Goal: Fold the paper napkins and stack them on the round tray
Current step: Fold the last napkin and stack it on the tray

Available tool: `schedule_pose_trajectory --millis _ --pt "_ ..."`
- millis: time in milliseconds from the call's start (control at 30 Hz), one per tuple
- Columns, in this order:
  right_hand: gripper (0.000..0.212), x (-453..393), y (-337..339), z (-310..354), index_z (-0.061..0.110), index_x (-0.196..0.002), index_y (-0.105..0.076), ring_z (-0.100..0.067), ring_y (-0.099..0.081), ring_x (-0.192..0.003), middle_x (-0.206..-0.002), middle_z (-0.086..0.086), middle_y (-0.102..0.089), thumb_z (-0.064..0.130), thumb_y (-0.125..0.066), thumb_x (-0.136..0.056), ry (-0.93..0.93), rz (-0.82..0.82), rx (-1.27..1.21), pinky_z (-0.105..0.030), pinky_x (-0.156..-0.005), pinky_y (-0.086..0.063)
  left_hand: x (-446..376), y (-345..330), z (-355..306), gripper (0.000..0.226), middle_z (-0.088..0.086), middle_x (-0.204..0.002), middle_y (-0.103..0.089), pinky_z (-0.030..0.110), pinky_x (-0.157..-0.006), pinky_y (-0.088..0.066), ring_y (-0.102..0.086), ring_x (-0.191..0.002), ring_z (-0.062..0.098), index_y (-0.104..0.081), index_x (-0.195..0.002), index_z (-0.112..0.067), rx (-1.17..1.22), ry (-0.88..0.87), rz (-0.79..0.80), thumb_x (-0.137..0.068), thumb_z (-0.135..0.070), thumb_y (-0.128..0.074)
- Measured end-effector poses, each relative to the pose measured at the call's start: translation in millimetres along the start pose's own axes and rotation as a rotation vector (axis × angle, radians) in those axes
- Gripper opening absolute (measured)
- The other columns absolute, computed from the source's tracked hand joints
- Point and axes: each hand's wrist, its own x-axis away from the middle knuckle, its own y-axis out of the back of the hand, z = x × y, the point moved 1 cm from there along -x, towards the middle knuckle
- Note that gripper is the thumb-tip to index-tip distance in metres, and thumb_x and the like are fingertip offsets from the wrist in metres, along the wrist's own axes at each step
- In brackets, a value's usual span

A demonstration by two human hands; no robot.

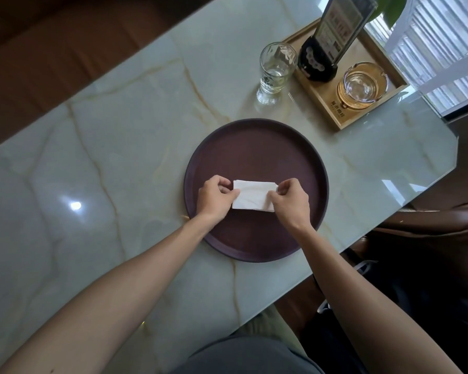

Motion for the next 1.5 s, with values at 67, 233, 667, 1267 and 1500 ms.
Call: schedule_pose_trajectory --millis 67,233,667,1267,1500 --pt "0.023 2.3 5.5 -0.1 0.019 -0.098 -0.055 -0.02 -0.063 -0.086 -0.095 0.005 -0.064 0.037 -0.063 -0.085 0.061 -0.05 0.082 -0.033 -0.07 -0.044 0.2 2.1 -1.6 0.052 -0.003 -0.1 -0.063 0.024 -0.081 -0.049 -0.062 -0.092 0.015 -0.063 -0.117 -0.018 -0.078 -0.071 -0.013 -0.076 -0.041 -0.085" --pt "0.064 5.0 13.7 0.3 0.011 -0.132 -0.055 -0.033 -0.051 -0.121 -0.131 -0.01 -0.057 0.041 -0.077 -0.08 0.577 0.03 0.534 -0.045 -0.091 -0.048 1.7 3.9 -26.2 0.097 0.004 -0.145 -0.046 0.04 -0.107 -0.039 -0.043 -0.134 0.026 -0.044 -0.149 -0.019 -0.627 -0.601 0.142 -0.066 -0.052 -0.083" --pt "0.068 -16.5 -0.3 7.1 0.013 -0.138 -0.052 -0.032 -0.052 -0.128 -0.138 -0.006 -0.053 0.04 -0.075 -0.08 0.766 0.187 0.894 -0.046 -0.096 -0.043 -8.4 -3.8 -31.1 0.059 0.003 -0.13 -0.052 0.037 -0.088 -0.043 -0.053 -0.116 0.025 -0.05 -0.135 -0.019 -1.042 -0.785 0.225 -0.082 -0.035 -0.069" --pt "0.024 16.4 3.2 2.3 0.018 -0.066 -0.037 -0.026 -0.049 -0.081 -0.08 -0.008 -0.055 0.01 -0.045 -0.087 0.178 0.12 0.231 -0.027 -0.055 -0.027 28.5 3.6 -6.7 0.055 0.01 -0.122 -0.041 0.027 -0.103 -0.043 -0.047 -0.128 0.029 -0.057 -0.128 -0.011 -0.257 -0.077 0.395 -0.075 -0.013 -0.071" --pt "0.02 21.6 7.6 7.7 0.016 -0.068 -0.039 -0.029 -0.05 -0.084 -0.085 -0.011 -0.057 0.011 -0.047 -0.086 0.147 0.102 0.255 -0.033 -0.057 -0.03 29.7 10.2 -10.5 0.051 0.015 -0.124 -0.047 0.039 -0.105 -0.045 -0.052 -0.122 0.033 -0.055 -0.126 -0.01 -0.326 -0.111 0.382 -0.077 -0.016 -0.071"
